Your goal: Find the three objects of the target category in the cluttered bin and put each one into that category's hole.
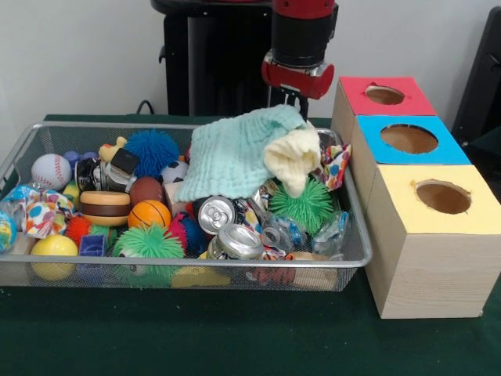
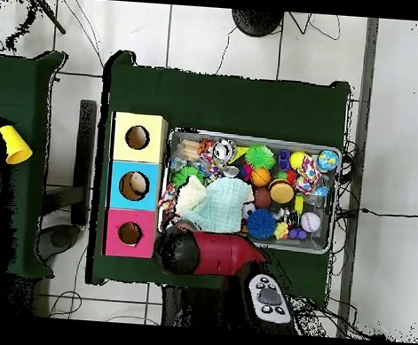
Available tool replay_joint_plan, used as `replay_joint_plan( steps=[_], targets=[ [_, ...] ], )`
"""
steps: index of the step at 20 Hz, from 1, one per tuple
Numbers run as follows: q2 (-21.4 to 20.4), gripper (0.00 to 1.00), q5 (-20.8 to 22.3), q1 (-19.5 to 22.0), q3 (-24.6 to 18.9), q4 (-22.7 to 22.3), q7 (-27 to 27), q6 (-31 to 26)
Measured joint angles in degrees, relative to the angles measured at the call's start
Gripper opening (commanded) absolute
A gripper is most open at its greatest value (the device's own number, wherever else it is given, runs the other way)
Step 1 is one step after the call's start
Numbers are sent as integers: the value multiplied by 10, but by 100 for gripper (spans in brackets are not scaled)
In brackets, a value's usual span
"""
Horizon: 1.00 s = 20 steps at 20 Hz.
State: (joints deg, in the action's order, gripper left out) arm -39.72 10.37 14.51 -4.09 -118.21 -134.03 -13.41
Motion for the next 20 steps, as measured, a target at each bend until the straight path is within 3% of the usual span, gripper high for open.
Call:
replay_joint_plan(
  steps=[1, 2, 13, 20],
  targets=[
    [3, 0, 0, -4, 10, 0, 0, 1],
    [8, 100, 0, -13, 27, 0, 0, 1],
    [6, 100, -4, -25, 50, 0, 0, 0],
    [-30, 100, -5, -27, 57, -1, 0, -44]
  ],
)
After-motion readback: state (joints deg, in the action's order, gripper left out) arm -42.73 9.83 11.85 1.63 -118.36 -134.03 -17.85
